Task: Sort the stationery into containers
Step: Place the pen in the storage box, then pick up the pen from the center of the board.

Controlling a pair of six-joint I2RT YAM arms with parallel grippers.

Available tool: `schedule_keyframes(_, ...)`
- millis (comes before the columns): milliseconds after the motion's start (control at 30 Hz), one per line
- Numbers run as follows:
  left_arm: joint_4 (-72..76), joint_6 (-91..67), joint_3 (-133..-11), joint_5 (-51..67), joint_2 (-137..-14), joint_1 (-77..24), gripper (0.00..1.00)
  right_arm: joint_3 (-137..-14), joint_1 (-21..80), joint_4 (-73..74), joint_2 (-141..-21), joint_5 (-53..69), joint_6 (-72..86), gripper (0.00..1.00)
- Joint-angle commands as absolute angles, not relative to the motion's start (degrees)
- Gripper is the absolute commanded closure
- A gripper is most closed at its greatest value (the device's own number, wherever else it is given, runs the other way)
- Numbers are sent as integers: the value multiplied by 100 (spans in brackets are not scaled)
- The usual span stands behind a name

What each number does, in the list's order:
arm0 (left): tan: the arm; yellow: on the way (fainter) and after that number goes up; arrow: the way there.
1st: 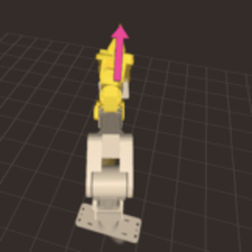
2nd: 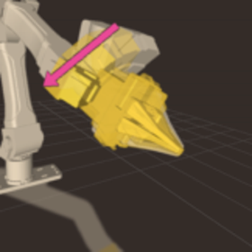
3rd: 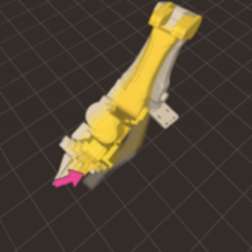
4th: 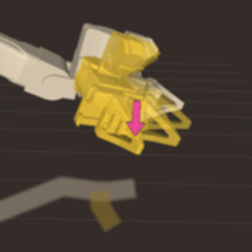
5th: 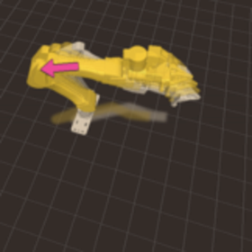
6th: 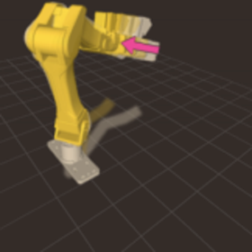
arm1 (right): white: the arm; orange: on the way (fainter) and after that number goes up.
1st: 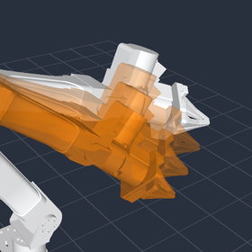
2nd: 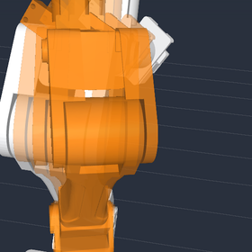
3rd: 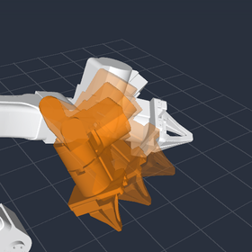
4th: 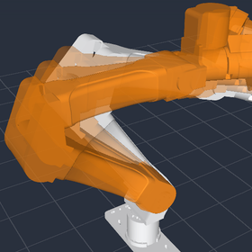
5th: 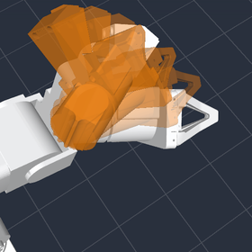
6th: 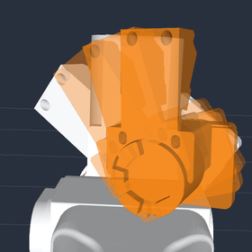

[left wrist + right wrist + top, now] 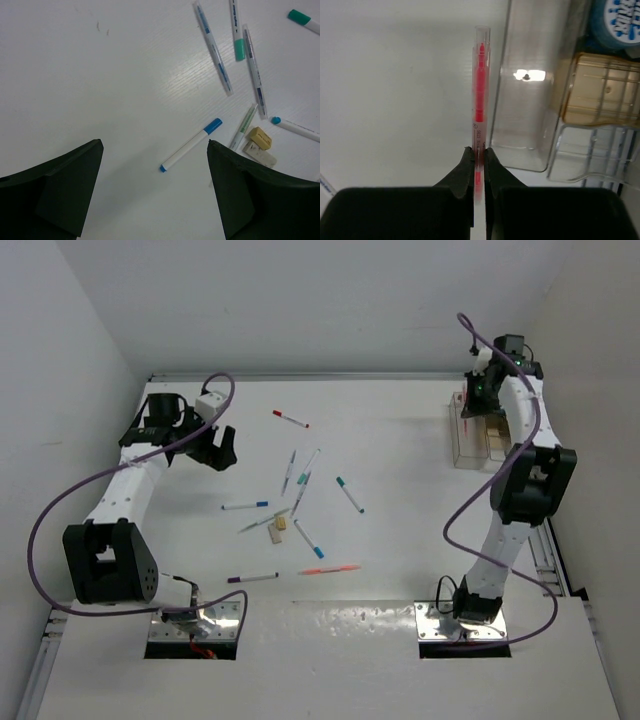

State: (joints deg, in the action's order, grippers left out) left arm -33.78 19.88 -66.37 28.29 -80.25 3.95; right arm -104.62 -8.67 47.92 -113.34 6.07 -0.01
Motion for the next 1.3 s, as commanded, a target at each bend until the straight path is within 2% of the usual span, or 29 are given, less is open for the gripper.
schedule_keyframes(0,-3155,1811,-6820,2918,-8138,325,8,-11422,-1142,5149,-11820,791,-176,100)
schedule_keyframes(267,-3190,1872,-6812,2777,-8157,308,8,-11365,-1318,4633,-12507,660,-44,99)
schedule_keyframes(300,-3190,1889,-6812,2743,-8156,316,8,-11312,-1327,4545,-12568,624,-44,91)
schedule_keyframes(333,-3208,1890,-6812,2742,-8156,308,8,-11312,-1336,4544,-12603,624,-44,90)
schedule_keyframes(367,-3208,1898,-6820,2733,-8165,308,8,-11312,-1327,4535,-12630,563,-44,86)
schedule_keyframes(400,-3208,1898,-6829,2716,-8174,308,8,-11355,-1336,4561,-12665,554,-44,75)
schedule_keyframes(500,-3208,1898,-6829,2698,-8174,325,8,-11417,-1301,4676,-12622,580,219,66)
schedule_keyframes(667,-3164,1846,-6838,2733,-8270,281,8,-10822,-915,4632,-11824,773,431,66)
schedule_keyframes(800,-3173,1802,-6899,2707,-8358,220,9,-10179,-91,4500,-11322,1019,553,68)
schedule_keyframes(933,-3120,1627,-6891,2532,-8393,202,10,-9941,1007,4544,-11302,1353,1088,70)
schedule_keyframes(1067,-3094,1442,-6847,2391,-8464,88,13,-9923,1589,4430,-11478,1371,1475,70)
schedule_keyframes(1267,-2611,722,-7013,1040,-8735,-1350,19,-9607,1846,4184,-11523,1310,1924,70)
